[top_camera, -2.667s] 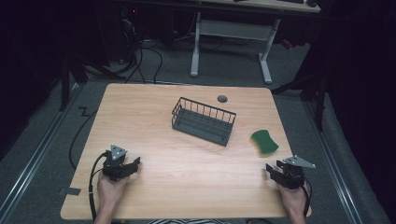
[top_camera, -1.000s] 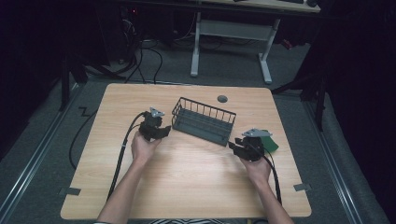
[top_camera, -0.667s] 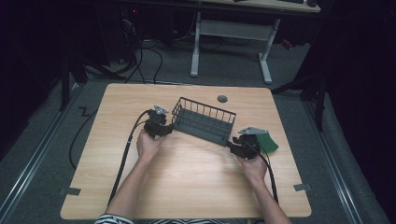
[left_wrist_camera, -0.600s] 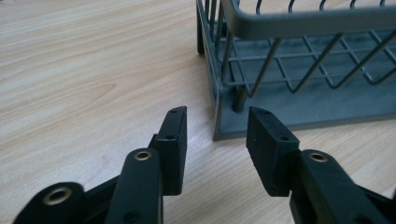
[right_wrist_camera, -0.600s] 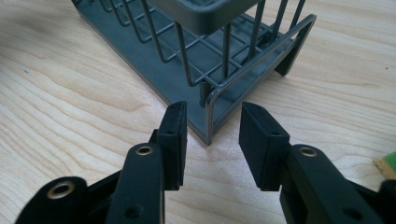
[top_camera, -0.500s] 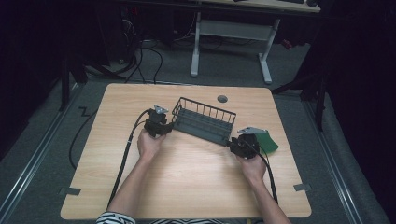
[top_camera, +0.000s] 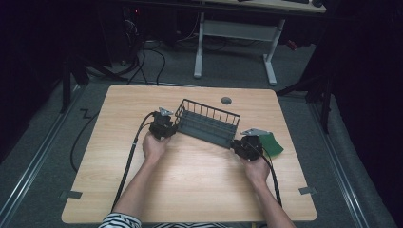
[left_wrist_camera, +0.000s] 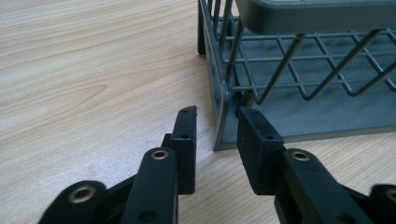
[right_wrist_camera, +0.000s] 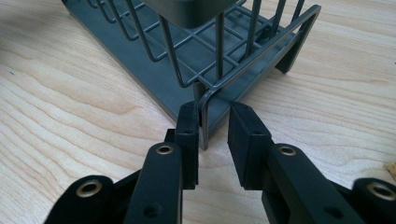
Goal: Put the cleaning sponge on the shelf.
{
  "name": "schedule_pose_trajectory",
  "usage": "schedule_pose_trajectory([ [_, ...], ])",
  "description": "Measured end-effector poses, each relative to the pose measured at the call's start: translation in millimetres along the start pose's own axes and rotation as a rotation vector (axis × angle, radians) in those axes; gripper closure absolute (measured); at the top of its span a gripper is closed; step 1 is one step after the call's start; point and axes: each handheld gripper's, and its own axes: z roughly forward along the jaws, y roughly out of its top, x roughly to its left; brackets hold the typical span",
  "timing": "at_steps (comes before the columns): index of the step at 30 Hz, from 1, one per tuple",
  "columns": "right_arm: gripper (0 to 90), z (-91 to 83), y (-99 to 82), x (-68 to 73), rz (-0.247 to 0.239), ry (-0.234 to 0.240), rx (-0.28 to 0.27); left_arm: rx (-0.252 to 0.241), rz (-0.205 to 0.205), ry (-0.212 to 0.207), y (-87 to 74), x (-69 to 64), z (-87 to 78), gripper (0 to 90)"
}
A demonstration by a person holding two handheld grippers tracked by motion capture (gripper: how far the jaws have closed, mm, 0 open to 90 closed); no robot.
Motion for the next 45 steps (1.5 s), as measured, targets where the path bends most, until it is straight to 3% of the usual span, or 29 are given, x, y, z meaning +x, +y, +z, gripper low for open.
schedule_pose_trajectory([
  [5, 80.5, 1.1, 2.1, 2.3, -0.01, -0.004, 0.009, -0.004, -0.011, -0.005, 0.9, 2.1, 0.0, 76.5],
  [17, 86.0, 1.6, 3.4, 3.8, -0.024, -0.001, 0.02, 0.018, 0.016, -0.015, 4.5, -1.6, 4.9, 85.9],
  [24, 86.2, 0.9, 3.1, 4.5, -0.029, -0.007, 0.022, 0.026, 0.009, -0.033, 4.6, -0.1, 4.0, 86.5],
  [45, 86.3, -21.2, -18.3, 11.5, -0.062, 0.022, 0.024, 0.044, 0.06, -0.072, -11.5, -15.1, -14.8, 86.8],
])
